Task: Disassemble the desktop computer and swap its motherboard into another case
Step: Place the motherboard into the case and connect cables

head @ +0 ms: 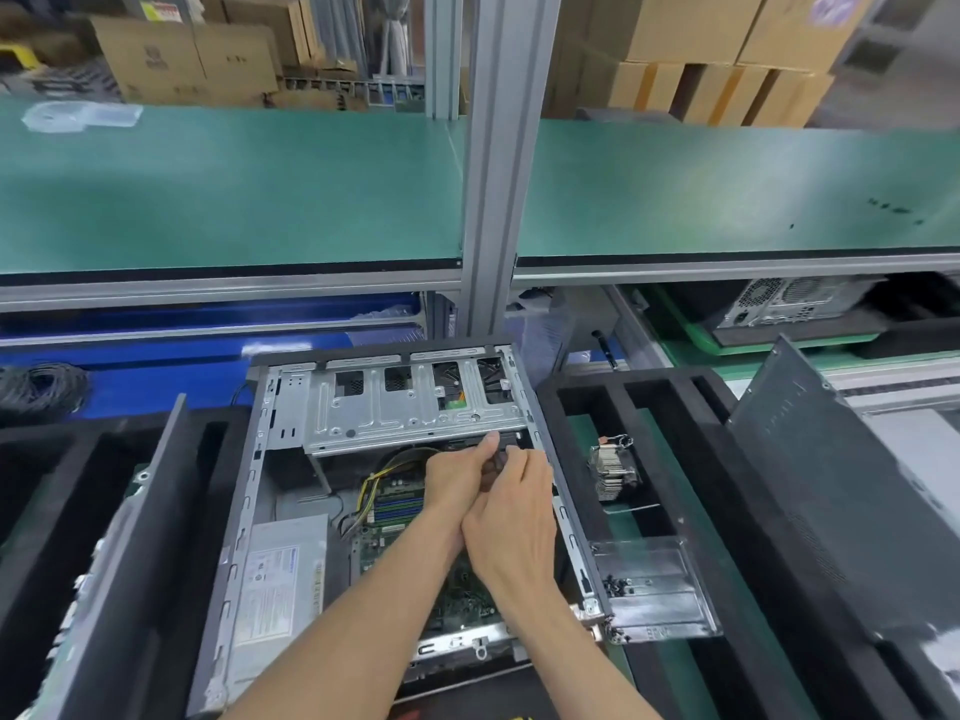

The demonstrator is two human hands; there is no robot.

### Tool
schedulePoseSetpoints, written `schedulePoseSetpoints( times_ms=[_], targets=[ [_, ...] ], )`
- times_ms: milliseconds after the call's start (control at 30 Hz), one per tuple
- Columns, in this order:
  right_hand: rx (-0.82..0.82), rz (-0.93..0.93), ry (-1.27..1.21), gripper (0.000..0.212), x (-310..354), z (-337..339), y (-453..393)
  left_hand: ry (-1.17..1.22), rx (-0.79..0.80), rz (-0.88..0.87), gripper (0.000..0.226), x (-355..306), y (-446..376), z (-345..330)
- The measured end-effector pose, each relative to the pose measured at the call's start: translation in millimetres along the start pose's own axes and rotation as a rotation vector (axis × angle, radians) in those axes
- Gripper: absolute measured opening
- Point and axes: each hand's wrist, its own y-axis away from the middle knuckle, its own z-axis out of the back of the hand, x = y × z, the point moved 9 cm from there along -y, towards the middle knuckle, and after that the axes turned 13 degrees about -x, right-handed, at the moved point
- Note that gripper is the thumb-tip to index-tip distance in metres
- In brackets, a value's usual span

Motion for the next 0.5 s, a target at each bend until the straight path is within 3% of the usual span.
schedulePoseSetpoints(
  times_ms=[133,267,500],
  targets=[
    [-0.040,-0.001,-0.015,0.016,-1.2,4.4,-1.3,-0.021,-0.047,-0.058,0.044,-1.2,-2.5,-2.9],
    [-0.004,-0.008,-0.002,0.014,-2.4,0.6,-2.2,-0.014,-0.051,-0.107,0.039,-6.1,-5.0,-3.2],
    [-0.007,-0.028,-0.028,0.019,-4.3,0.5,-3.0,0.043,-0.067,-0.065,0.037,3.2,-4.6,-1.2]
  ],
)
